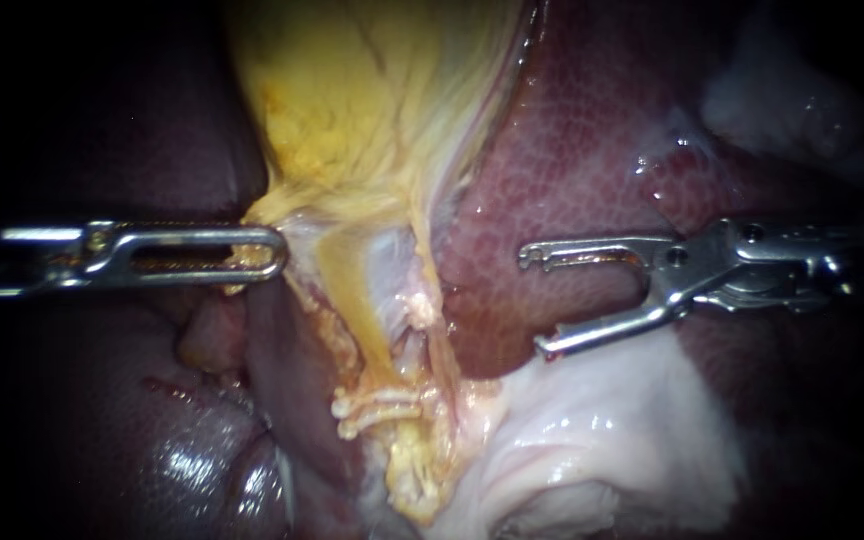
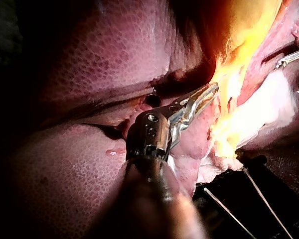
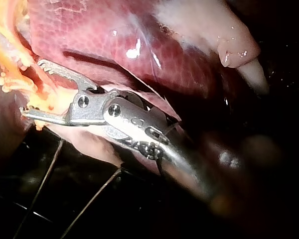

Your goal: Going back second clip left tube

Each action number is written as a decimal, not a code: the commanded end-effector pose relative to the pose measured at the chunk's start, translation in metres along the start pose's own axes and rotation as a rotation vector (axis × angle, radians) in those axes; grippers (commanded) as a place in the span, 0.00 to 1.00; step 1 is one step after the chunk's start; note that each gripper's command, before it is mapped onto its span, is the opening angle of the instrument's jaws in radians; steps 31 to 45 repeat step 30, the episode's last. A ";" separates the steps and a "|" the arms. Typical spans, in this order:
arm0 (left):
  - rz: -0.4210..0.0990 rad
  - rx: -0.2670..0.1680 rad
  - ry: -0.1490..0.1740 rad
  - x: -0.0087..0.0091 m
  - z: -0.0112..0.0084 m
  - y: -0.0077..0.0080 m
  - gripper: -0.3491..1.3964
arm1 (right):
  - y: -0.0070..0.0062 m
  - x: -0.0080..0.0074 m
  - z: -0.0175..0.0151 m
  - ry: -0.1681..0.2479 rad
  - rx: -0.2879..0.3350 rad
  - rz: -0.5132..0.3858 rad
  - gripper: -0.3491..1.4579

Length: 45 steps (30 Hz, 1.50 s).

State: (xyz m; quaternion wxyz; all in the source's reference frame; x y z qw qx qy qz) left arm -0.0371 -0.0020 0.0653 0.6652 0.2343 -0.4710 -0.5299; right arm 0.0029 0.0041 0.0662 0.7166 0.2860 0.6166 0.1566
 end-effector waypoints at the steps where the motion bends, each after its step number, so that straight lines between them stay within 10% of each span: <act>1: 0.003 0.000 0.006 0.0004 0.0005 0.0001 0.00 | 0.0000 -0.0001 0.0000 -0.001 0.002 0.000 0.52; 16: 0.017 0.021 0.063 0.0043 0.0088 0.0002 0.00 | -0.0001 -0.0002 0.0001 -0.001 0.001 -0.001 0.52; 45: 0.018 0.023 0.064 0.0042 0.0091 0.0003 0.00 | -0.0005 0.0000 0.0000 -0.002 0.002 -0.001 0.52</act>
